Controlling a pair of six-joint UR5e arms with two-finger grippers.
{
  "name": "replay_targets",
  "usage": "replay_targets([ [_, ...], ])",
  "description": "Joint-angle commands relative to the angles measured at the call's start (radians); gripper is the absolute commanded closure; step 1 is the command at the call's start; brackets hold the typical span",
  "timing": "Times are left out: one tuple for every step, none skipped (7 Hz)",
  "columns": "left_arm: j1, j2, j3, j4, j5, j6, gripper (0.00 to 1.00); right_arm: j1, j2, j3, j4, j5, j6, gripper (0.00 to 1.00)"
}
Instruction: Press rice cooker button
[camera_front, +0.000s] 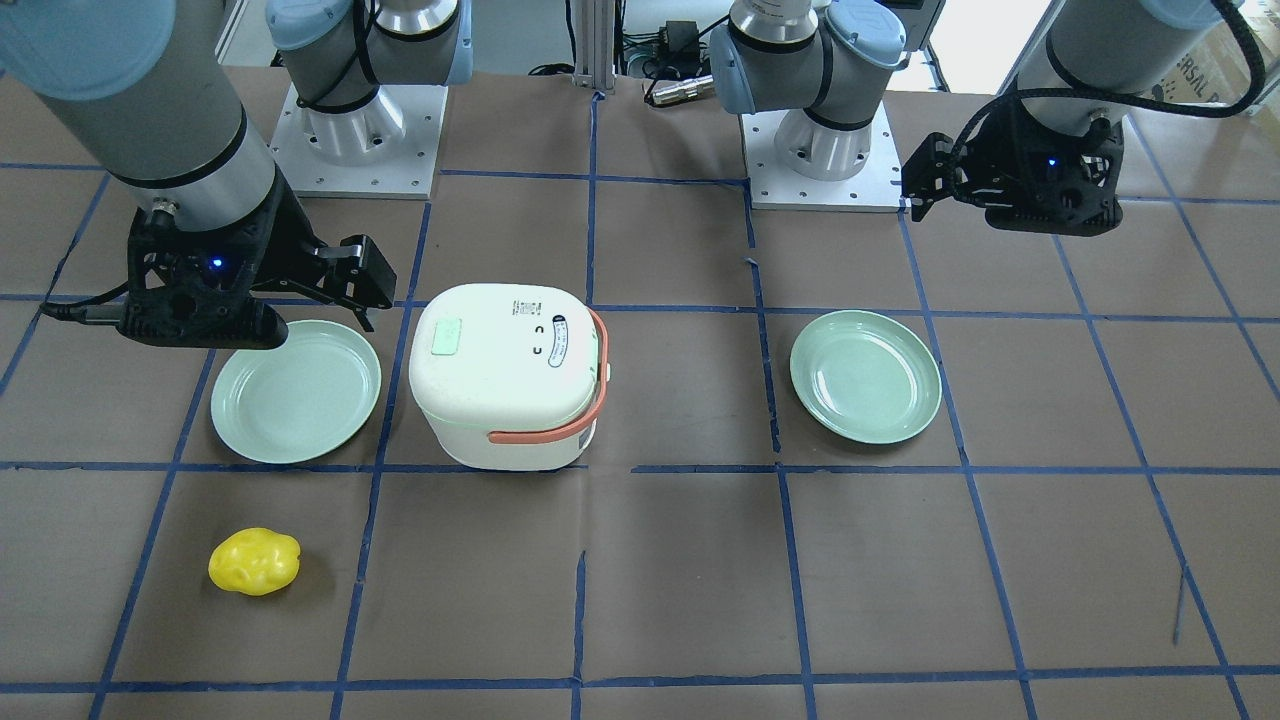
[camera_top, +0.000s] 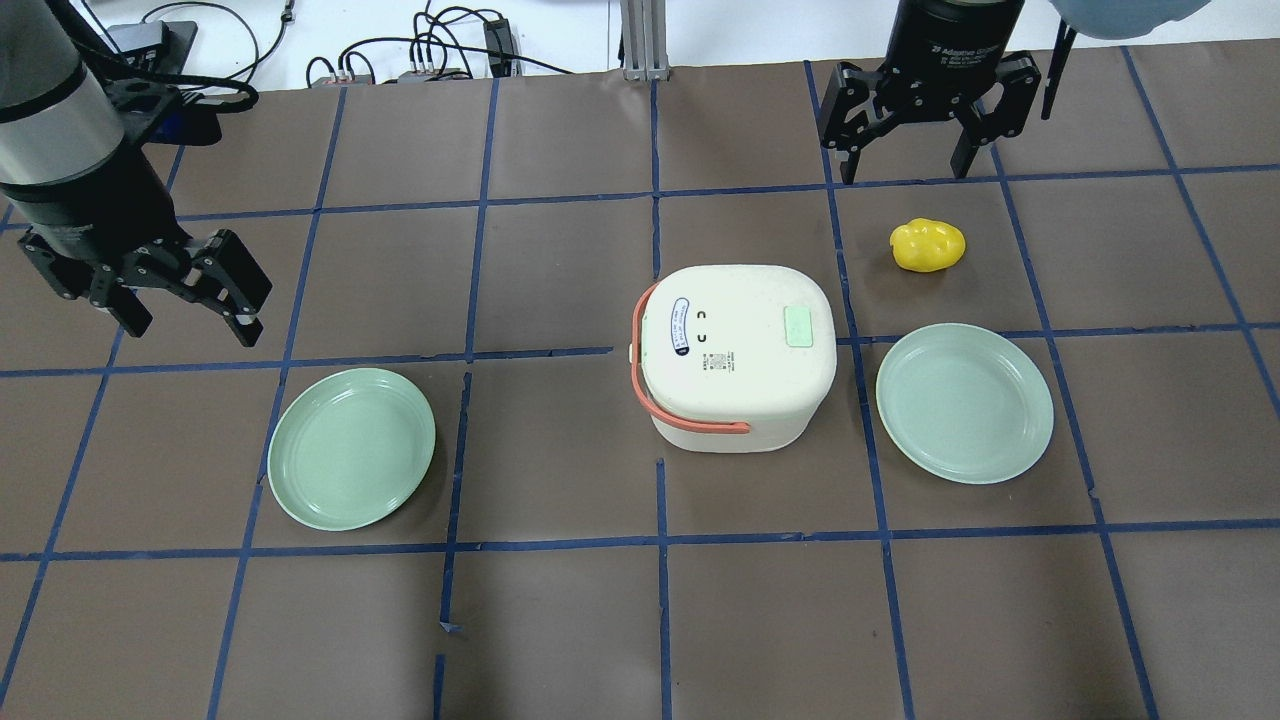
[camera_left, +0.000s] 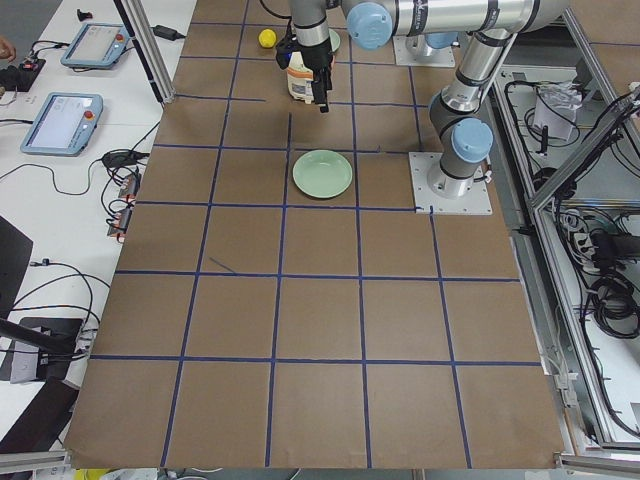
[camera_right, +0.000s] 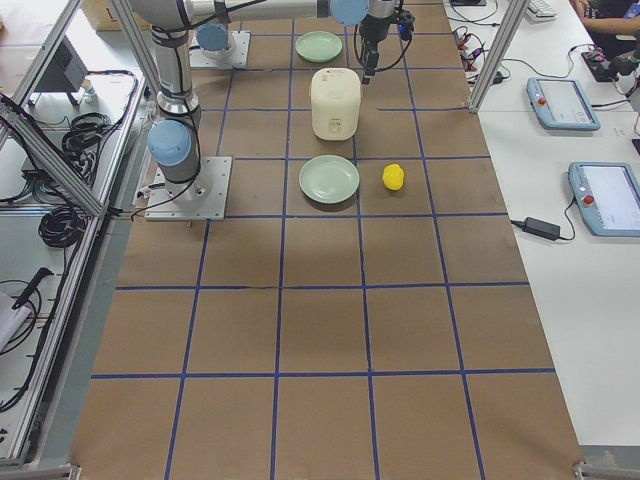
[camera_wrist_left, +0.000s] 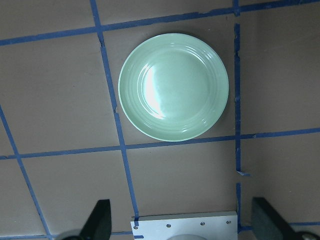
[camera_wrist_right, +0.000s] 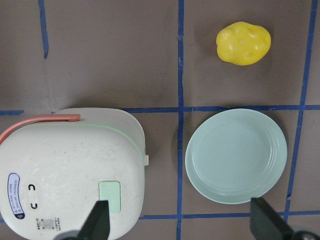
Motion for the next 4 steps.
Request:
replay_targets([
  [0.0, 0.0, 0.0, 0.0, 0.0, 0.0, 0.0, 0.001, -0.004, 0.004, -0.001, 0.001, -0.002, 0.0],
  [0.0, 0.0, 0.0, 0.0, 0.0, 0.0, 0.0, 0.001, -0.005, 0.007, 0.0, -0.001, -0.005, 0.0],
  [0.0, 0.0, 0.0, 0.0, 0.0, 0.0, 0.0, 0.004, -0.021, 0.033, -0.001, 0.002, 0.001, 0.0],
  [0.0, 0.0, 0.0, 0.0, 0.0, 0.0, 0.0, 0.01, -0.053, 0.09, -0.019, 0.004, 0.012, 0.0],
])
